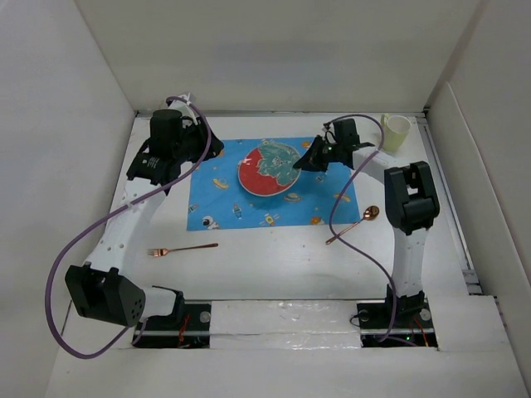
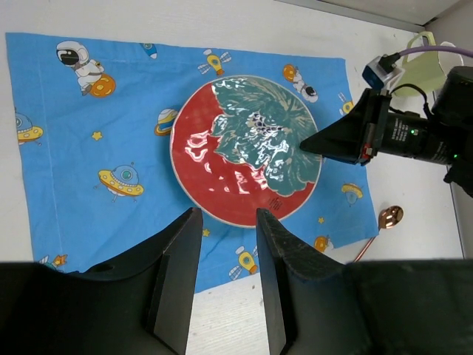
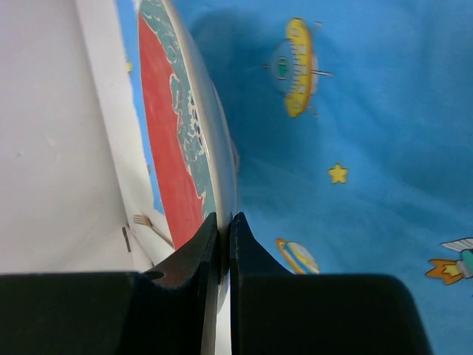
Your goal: Set the dinner table for one person
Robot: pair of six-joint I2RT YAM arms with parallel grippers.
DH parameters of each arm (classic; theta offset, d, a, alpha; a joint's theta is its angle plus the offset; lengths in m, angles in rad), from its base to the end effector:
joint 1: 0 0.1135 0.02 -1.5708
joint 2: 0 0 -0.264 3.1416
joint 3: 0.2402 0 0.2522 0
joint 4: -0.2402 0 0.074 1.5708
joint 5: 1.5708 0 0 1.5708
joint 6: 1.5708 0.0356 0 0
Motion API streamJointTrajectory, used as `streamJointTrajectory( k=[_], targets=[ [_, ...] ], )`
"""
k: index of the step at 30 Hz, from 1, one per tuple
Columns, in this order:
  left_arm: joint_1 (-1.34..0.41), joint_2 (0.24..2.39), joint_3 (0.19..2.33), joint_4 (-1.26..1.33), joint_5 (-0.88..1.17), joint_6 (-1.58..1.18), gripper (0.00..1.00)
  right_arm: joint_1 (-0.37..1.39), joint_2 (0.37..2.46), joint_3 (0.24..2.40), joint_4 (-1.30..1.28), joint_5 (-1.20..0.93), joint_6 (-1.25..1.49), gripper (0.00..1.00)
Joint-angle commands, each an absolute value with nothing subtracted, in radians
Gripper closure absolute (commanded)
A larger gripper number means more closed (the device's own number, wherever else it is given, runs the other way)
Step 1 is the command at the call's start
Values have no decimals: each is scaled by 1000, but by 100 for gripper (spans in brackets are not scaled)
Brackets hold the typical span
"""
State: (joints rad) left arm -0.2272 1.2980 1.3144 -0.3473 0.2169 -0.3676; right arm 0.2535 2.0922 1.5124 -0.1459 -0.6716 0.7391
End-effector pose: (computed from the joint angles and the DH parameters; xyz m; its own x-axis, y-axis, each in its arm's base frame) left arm 0.2864 -0.0741 0.3964 -0.4457 -0.2572 -0.8574 0.2766 0.8714 -0.4051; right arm 0.4451 0.1382 0.1908 -0.9106 0.3088 -0.2747 -0.0453 0.5859 0.8091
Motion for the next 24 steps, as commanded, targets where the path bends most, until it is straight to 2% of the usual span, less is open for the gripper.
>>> streamJointTrajectory(
  k=[1, 9, 13, 14, 17, 18, 21, 24],
  targets=[
    [-225, 1293, 1310, -307, 233, -350, 68, 262, 2052, 1568, 44, -770, 848, 100],
    [-225, 1296, 1289, -302, 238, -350, 68, 262, 2071, 1431, 74, -715, 854, 100],
    [-225, 1296, 1281, -304, 235, -350, 68, 262, 2082, 1420, -30, -680, 795, 89],
    [-225, 1296, 1281, -304, 235, -350, 68, 262, 2082, 1420, -31, -680, 795, 89],
    [-225, 1296, 1281, -307, 232, -348, 68, 262, 2079, 1423, -87, -655, 767, 72],
    [-225, 1296, 1281, -308, 226, -347, 68, 262, 2074, 1433, -121, -635, 735, 61],
    [-225, 1298, 1281, -318, 209, -341, 68, 273, 2048, 1485, -250, -536, 661, 45],
    [-225, 1298, 1284, -331, 177, -327, 68, 273, 2022, 1538, -343, -460, 614, 39]
  ],
)
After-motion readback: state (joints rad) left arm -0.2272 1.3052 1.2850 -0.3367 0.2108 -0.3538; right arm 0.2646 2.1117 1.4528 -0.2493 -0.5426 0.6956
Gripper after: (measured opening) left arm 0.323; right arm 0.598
